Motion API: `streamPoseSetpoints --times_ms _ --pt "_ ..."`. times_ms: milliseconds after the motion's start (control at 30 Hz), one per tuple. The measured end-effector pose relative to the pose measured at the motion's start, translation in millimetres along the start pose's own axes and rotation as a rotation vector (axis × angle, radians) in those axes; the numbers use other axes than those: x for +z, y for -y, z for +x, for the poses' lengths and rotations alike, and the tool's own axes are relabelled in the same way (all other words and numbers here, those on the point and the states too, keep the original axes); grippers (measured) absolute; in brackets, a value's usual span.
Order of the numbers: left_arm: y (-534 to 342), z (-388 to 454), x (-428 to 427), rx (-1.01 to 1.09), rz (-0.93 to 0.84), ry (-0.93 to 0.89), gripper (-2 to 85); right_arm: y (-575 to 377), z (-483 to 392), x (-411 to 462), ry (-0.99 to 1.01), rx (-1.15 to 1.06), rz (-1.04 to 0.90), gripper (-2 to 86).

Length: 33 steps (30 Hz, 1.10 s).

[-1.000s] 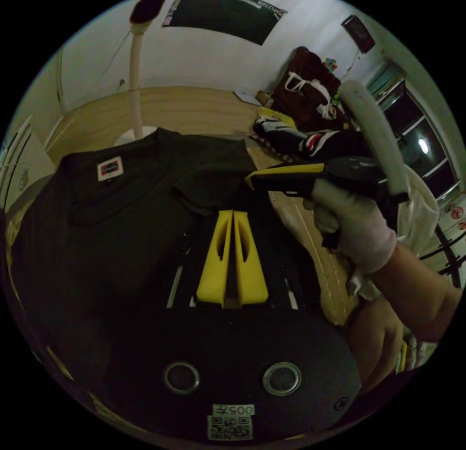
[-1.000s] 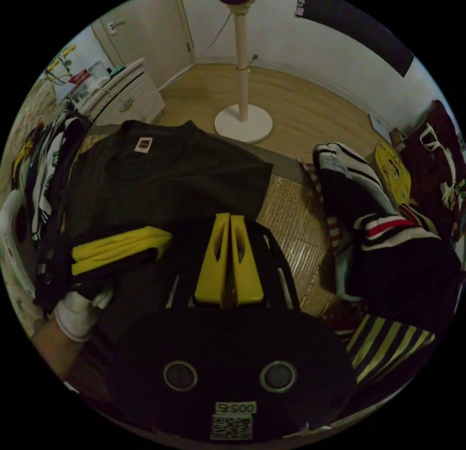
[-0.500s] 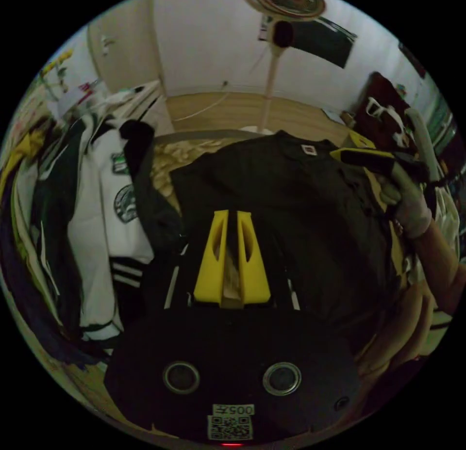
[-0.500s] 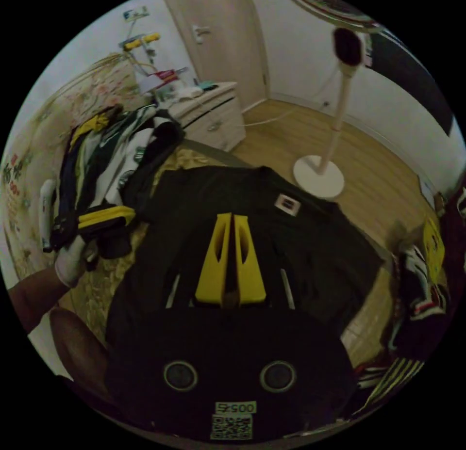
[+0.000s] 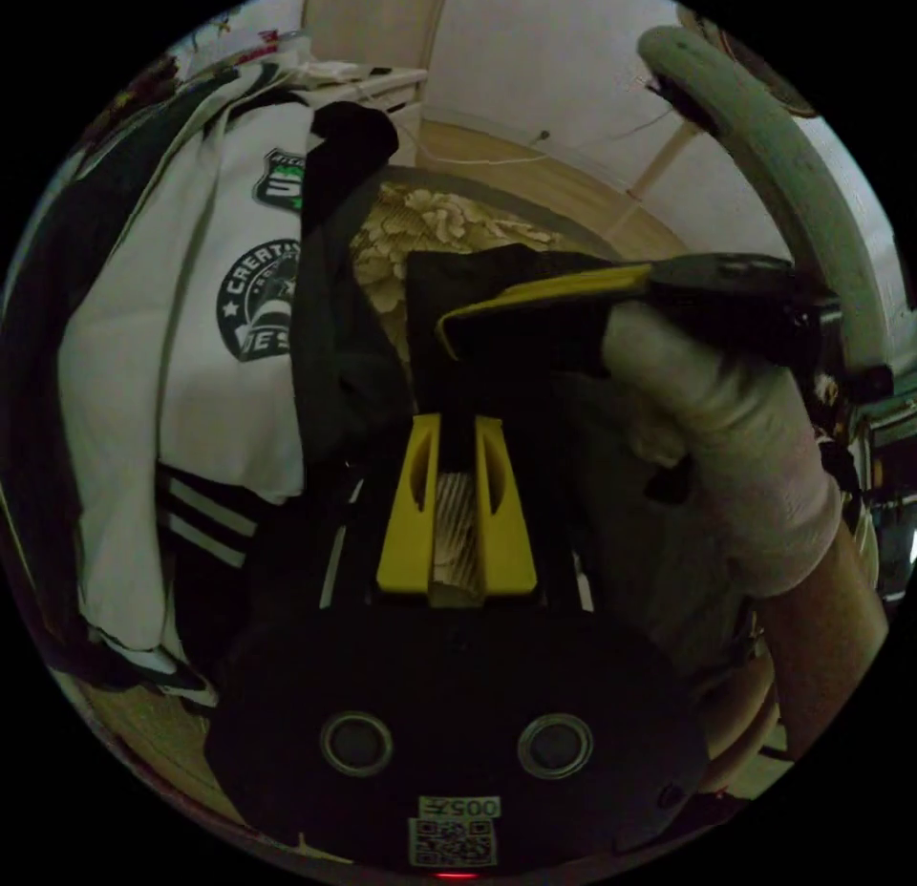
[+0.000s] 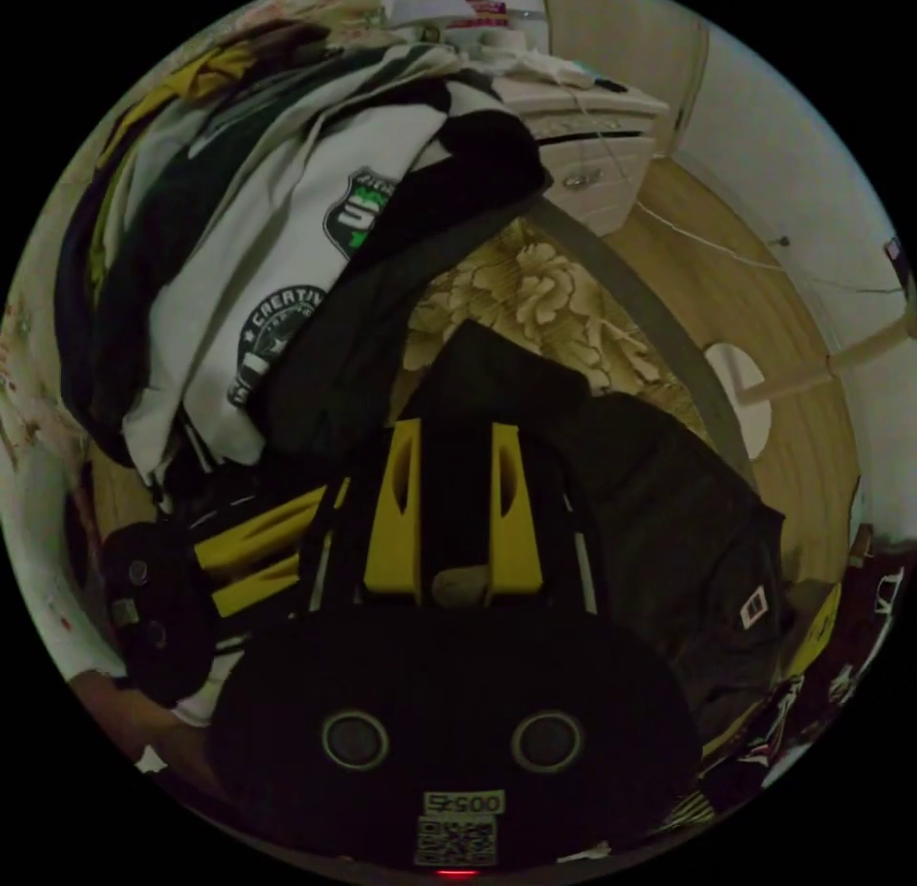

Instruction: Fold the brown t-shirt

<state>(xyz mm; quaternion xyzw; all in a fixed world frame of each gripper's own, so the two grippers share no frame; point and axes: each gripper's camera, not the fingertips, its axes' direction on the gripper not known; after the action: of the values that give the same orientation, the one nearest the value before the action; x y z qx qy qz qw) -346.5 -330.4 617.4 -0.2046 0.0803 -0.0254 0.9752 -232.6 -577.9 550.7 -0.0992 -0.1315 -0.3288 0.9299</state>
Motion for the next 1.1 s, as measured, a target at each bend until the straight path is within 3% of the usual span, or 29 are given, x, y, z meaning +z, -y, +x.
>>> streamPoseSetpoints --times_ms 100,233,433,600,733,933,1100 --pt "2.9 -5.4 -1.0 0.033 -0.006 -0.007 3.7 3.5 -5.6 2.0 -0.064 -0.031 0.022 1.1" --pt "1.4 -5.8 -17.4 0.073 0.035 -0.056 3.0 -0.5 20.5 -13.5 0.087 0.046 0.102 -1.4" --pt "-25.4 64.4 -65.3 0.491 0.22 -0.02 3.0 -79.8 94.5 -60.1 0.235 0.281 0.359 -1.6" --pt "-64.0 101.6 -54.1 0.719 0.202 0.039 4.8 -152.7 146.7 -46.1 0.25 0.446 0.292 -1.1" --pt "-60.0 88.7 -56.4 0.642 0.249 0.094 3.6 -205.4 180.5 -66.8 0.132 0.514 0.327 -0.9" --pt "-7.4 72.8 -41.2 0.501 0.189 0.01 3.5 -249.4 242.4 -94.5 -0.066 0.597 0.328 -0.9" --pt "25.1 74.9 2.5 0.456 -0.038 -0.146 5.2 -250.2 261.4 -91.8 0.057 0.537 0.312 -0.7"
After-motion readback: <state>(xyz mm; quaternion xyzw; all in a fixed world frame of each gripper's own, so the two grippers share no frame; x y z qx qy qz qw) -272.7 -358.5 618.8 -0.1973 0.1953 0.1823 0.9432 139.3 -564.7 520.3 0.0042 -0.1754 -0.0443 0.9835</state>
